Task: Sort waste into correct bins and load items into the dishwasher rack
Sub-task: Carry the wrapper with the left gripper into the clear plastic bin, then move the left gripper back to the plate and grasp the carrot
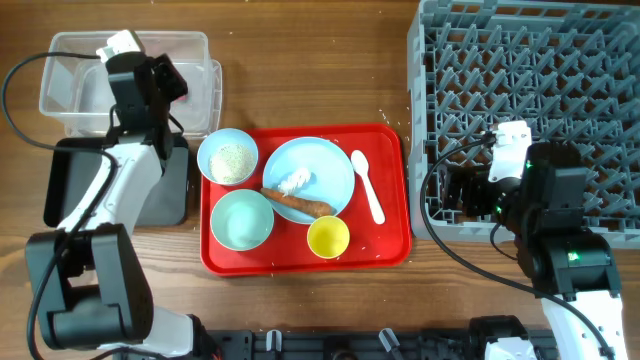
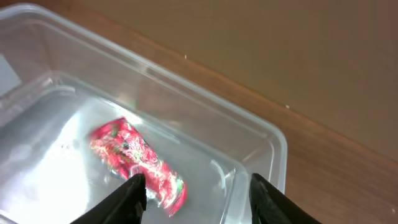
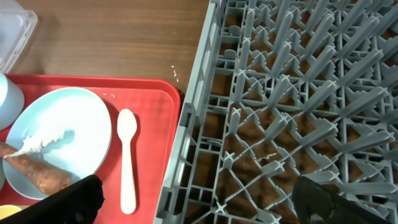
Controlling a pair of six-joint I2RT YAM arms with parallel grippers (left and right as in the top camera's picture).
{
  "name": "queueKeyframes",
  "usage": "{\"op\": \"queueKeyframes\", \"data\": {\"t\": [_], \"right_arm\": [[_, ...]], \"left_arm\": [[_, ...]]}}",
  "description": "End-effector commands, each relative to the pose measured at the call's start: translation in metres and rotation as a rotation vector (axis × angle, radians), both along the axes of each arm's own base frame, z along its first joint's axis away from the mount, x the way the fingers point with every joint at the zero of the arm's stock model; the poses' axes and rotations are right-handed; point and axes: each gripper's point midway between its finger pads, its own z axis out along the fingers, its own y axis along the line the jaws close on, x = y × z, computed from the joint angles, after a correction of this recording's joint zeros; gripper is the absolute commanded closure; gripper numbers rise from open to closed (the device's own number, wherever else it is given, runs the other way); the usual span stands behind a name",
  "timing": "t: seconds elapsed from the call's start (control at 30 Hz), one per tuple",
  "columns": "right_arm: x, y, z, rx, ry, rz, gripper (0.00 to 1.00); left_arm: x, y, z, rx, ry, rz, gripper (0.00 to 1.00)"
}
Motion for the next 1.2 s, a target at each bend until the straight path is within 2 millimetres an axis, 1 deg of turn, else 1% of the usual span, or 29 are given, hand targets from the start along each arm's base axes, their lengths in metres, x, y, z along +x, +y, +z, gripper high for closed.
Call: {"op": "queueKeyframes", "data": {"t": [0.0, 0.07, 0.1, 0.13, 0.17, 0.2, 0.27, 0.33, 0.37, 0.4, 0.47, 0.53, 0.7, 0.73, 0.77, 0.8, 0.87, 0.93, 1.0, 1.03, 1.07, 1.13, 1.17], "right_arm": [[0.002, 0.005, 0.010, 0.023, -0.020, 0.013, 0.00], [0.002, 0.005, 0.010, 0.023, -0.020, 0.013, 0.00], [0.002, 0.005, 0.010, 0.023, -0.020, 0.013, 0.00], [0.002, 0.005, 0.010, 0.023, -0.020, 0.012, 0.00], [0.002, 0.005, 0.010, 0.023, -0.020, 0.012, 0.00], [0.002, 0.005, 0.010, 0.023, -0.020, 0.012, 0.00], [0.002, 0.005, 0.010, 0.023, -0.020, 0.012, 0.00], [0.002, 0.005, 0.010, 0.023, -0.020, 0.012, 0.00], [0.002, 0.005, 0.010, 0.023, -0.020, 0.012, 0.00], [0.002, 0.005, 0.010, 0.024, -0.020, 0.012, 0.00], [0.002, 0.005, 0.010, 0.023, -0.018, 0.012, 0.00], [0.001, 0.005, 0.009, 0.023, -0.014, 0.012, 0.00], [0.001, 0.005, 0.009, 0.023, -0.013, 0.012, 0.00], [0.001, 0.005, 0.009, 0.023, -0.012, 0.012, 0.00], [0.001, 0.005, 0.008, 0.023, -0.010, 0.012, 0.00], [0.000, 0.005, 0.008, 0.023, -0.009, 0.012, 0.00], [0.000, 0.005, 0.008, 0.022, -0.009, 0.012, 0.00], [0.000, 0.005, 0.008, 0.023, -0.009, 0.012, 0.00], [0.000, 0.005, 0.008, 0.022, -0.009, 0.012, 0.00], [0.000, 0.005, 0.008, 0.022, -0.009, 0.012, 0.00], [0.000, 0.005, 0.008, 0.022, -0.010, 0.012, 0.01], [0.000, 0.005, 0.008, 0.022, -0.009, 0.012, 0.00], [0.000, 0.005, 0.008, 0.023, -0.010, 0.012, 0.00]], "left_arm": [[-0.011, -0.021, 0.026, -0.016, -0.004, -0.071, 0.45], [-0.028, -0.061, 0.028, -0.052, 0.053, -0.185, 0.44], [-0.042, -0.090, 0.022, -0.066, 0.113, -0.255, 0.41], [-0.053, -0.113, 0.016, -0.074, 0.160, -0.314, 0.39], [-0.068, -0.139, 0.005, -0.073, 0.228, -0.376, 0.35], [-0.083, -0.162, -0.006, -0.066, 0.292, -0.433, 0.33], [-0.105, -0.195, -0.026, -0.049, 0.386, -0.518, 0.32], [-0.123, -0.220, -0.048, -0.028, 0.475, -0.586, 0.33], [-0.132, -0.231, -0.061, -0.016, 0.520, -0.614, 0.32], [-0.140, -0.244, -0.079, 0.001, 0.573, -0.647, 0.32], [-0.146, -0.252, -0.099, 0.015, 0.629, -0.667, 0.32], [-0.153, -0.254, -0.119, 0.027, 0.690, -0.671, 0.33], [-0.164, -0.249, -0.155, 0.044, 0.801, -0.660, 0.35], [-0.166, -0.248, -0.161, 0.046, 0.818, -0.658, 0.43], [-0.166, -0.247, -0.163, 0.047, 0.824, -0.657, 0.56], [-0.166, -0.248, -0.163, 0.047, 0.822, -0.657, 0.70], [-0.158, -0.250, -0.156, 0.047, 0.786, -0.656, 0.85], [-0.143, -0.246, -0.136, 0.074, 0.723, -0.628, 0.88], [-0.123, -0.237, -0.102, 0.104, 0.633, -0.574, 0.90], [-0.112, -0.229, -0.080, 0.111, 0.577, -0.540, 0.90], [-0.098, -0.214, -0.053, 0.124, 0.502, -0.479, 0.89], [-0.077, -0.182, -0.012, 0.139, 0.383, -0.365, 0.88], [-0.066, -0.163, 0.008, 0.137, 0.314, -0.303, 0.83]]}}
